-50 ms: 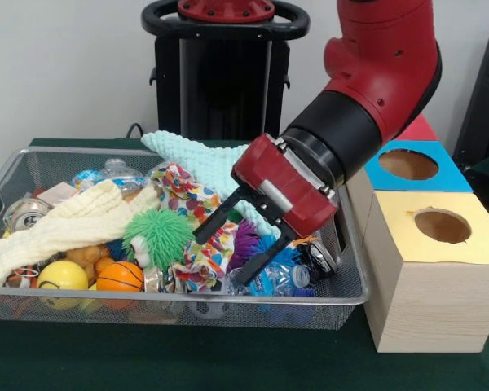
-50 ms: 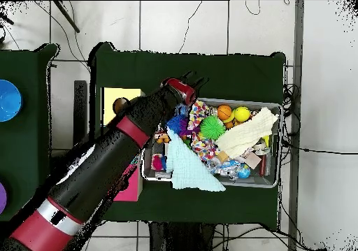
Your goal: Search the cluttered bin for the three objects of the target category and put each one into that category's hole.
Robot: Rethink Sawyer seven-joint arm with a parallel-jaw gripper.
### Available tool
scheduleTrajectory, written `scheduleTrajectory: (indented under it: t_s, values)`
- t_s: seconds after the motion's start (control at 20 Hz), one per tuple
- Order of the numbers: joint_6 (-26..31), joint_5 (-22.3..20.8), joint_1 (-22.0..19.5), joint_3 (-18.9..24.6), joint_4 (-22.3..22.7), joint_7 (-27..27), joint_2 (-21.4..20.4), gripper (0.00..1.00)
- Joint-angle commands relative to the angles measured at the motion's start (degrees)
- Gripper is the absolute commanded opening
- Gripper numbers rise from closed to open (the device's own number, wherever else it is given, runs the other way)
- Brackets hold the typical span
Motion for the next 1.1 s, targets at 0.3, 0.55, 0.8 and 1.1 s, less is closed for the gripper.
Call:
scheduleTrajectory:
  t_s: [0.3,0.55,0.8,1.1]
  values:
    - [0.02,0.04,-2.31,0.28,-1.43,4.61,-3.20,1.00]
    - [1.83,-2.83,-5.78,11.63,0.31,-2.78,-12.91,1.00]
    - [3.85,-5.38,-10.22,22.36,2.57,-8.21,-20.84,1.00]
    - [5.23,-7.87,-16.84,35.24,5.96,-10.87,-26.92,1.00]
